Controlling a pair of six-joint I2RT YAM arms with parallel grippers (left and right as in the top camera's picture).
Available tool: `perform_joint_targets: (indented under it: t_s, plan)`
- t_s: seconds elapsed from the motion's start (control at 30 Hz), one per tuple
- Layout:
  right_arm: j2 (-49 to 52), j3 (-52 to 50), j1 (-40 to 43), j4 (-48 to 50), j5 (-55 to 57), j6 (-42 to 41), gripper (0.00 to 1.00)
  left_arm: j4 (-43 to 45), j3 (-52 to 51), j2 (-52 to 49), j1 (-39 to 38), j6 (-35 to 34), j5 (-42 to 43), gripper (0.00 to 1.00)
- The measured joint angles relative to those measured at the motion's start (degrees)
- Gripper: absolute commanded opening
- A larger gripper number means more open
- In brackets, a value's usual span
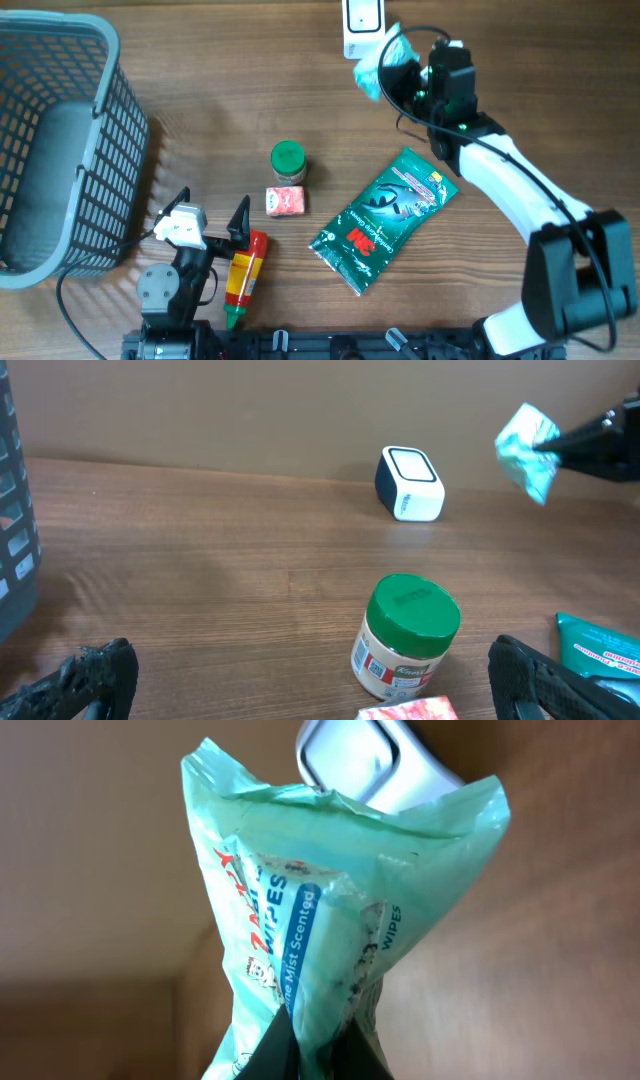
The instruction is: Scan the item barcode
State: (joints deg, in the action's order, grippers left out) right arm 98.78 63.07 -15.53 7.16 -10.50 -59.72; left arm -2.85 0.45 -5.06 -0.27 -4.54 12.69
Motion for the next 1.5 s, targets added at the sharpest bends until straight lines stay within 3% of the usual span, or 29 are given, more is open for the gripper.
perform_joint_targets:
  t_s: [0.2,0.4,0.47,0.8,1.03,1.27,1.5]
  plan:
    - [16.4,17.1,0.0,-0.3,4.9,0.5,0.05,0.0,0.0,0.0,0.0,0.0,0.0,1.0]
    - [34.2,43.2,0.0,-10.1,7.5,1.6,0.05,0.0,0.0,0.0,0.0,0.0,0.0,1.0]
    - [36.7,47.2,0.0,-10.7,9.2,1.6,0.05,0.0,0.0,0.0,0.0,0.0,0.0,1.0]
    - [38.0,49.3,0.0,-10.5,15.1,3.7,0.05,0.0,0.0,0.0,0.0,0.0,0.0,1.0]
    - [37.9,50.1,2.8,-25.8,15.0,4.6,0.05,0.0,0.0,0.0,0.0,0.0,0.0,1.0]
    - [36.3,50.3,18.8,-43.8,19.3,6.1,0.05,0.0,0.0,0.0,0.0,0.0,0.0,1.0]
    - [36.3,50.3,37.6,-47.1,25.9,17.3,0.09,0.0,0.0,0.0,0.0,0.0,0.0,1.0]
